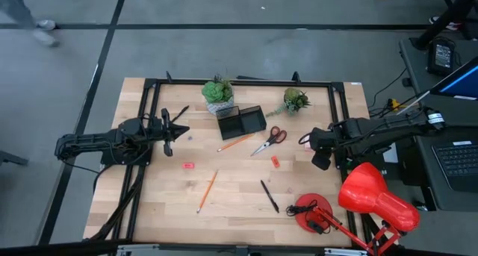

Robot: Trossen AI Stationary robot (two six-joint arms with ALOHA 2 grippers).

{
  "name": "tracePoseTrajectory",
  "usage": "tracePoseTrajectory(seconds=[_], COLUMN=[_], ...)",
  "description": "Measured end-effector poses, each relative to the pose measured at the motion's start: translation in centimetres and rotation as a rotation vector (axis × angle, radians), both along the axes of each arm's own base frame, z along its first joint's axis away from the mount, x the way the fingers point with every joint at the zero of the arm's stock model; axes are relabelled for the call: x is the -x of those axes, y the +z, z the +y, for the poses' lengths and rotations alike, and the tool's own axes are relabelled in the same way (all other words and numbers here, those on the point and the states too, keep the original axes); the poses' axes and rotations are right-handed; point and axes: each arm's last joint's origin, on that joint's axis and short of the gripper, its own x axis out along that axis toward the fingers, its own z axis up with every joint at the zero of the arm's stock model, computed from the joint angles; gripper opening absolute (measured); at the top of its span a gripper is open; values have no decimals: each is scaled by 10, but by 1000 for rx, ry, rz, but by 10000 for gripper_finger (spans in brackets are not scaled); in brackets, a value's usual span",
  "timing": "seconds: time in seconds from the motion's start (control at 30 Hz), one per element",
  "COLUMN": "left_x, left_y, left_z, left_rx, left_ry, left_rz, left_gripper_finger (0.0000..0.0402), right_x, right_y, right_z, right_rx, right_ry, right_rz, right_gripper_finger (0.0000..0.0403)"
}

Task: Pick and place office supplies into organizer
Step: Put the pink sticky notes into the black desk organizer

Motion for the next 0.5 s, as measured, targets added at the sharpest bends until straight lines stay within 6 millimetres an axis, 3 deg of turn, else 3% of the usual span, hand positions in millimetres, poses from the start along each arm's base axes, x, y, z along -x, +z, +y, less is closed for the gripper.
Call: tracePoseTrajectory(seconds=[0.23, 0.5], left_x=[0, 0], left_y=[0, 0], left_z=[0, 0], left_rx=[0, 0], left_ry=[0, 0], left_rz=[0, 0], left_gripper_finger=[4, 4], right_x=[-2, -15], right_y=[-2, -17], right_z=[-1, -12], right_rx=[6, -2], right_ry=[19, 91], right_rz=[25, 166], right_gripper_finger=[172, 177])
